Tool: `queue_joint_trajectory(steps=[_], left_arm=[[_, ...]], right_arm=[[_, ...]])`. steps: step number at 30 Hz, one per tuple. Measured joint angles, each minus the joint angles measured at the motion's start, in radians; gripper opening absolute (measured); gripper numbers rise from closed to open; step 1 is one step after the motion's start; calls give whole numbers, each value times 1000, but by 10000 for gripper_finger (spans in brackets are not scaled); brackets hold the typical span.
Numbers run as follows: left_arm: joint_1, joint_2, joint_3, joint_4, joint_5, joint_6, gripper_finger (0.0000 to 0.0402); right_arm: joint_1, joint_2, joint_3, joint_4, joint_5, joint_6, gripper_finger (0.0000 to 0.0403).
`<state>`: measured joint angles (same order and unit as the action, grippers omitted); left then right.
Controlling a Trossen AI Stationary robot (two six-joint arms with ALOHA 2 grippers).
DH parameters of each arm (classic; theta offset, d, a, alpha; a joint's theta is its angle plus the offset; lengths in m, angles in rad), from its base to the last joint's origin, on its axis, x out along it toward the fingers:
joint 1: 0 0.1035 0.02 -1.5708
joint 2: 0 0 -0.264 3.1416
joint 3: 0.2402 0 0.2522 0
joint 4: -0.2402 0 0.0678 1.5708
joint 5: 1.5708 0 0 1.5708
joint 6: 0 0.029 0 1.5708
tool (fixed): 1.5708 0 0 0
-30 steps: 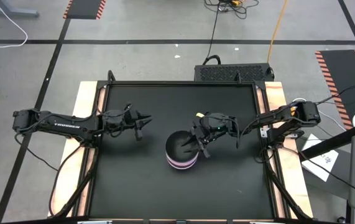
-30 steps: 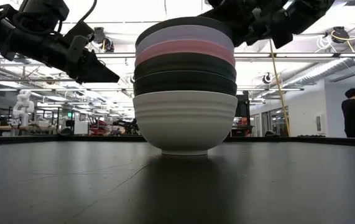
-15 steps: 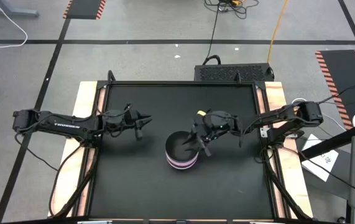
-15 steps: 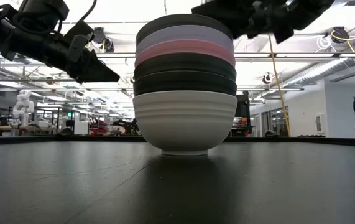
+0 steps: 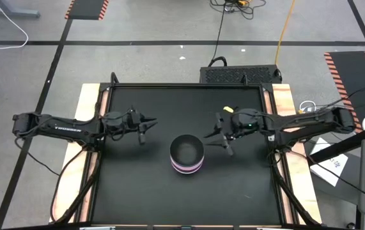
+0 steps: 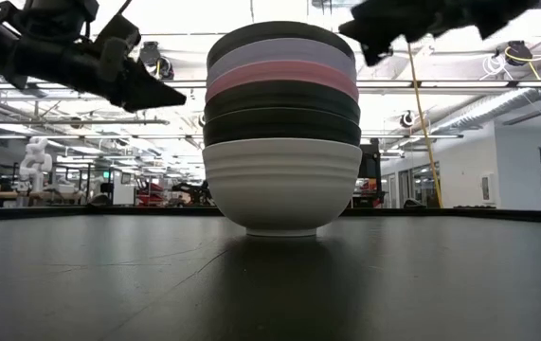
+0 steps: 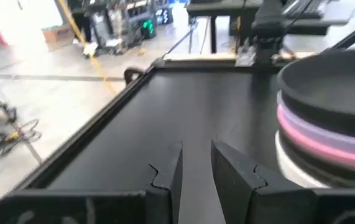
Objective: Nest bowls inside each other
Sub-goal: Return to Home Position
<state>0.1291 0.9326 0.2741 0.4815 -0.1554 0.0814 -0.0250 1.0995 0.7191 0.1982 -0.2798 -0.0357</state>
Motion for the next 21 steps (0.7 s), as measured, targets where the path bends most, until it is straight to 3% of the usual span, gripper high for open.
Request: queue_joint_trajectory(steps=[11, 21], left_arm=[[-3, -196, 0, -53, 160, 77, 88], [-78, -452, 0, -351, 126, 125, 88]], right_arm=[[-15, -299, -305, 142, 24, 57, 128], [-16, -564, -474, 117, 101, 84, 128]])
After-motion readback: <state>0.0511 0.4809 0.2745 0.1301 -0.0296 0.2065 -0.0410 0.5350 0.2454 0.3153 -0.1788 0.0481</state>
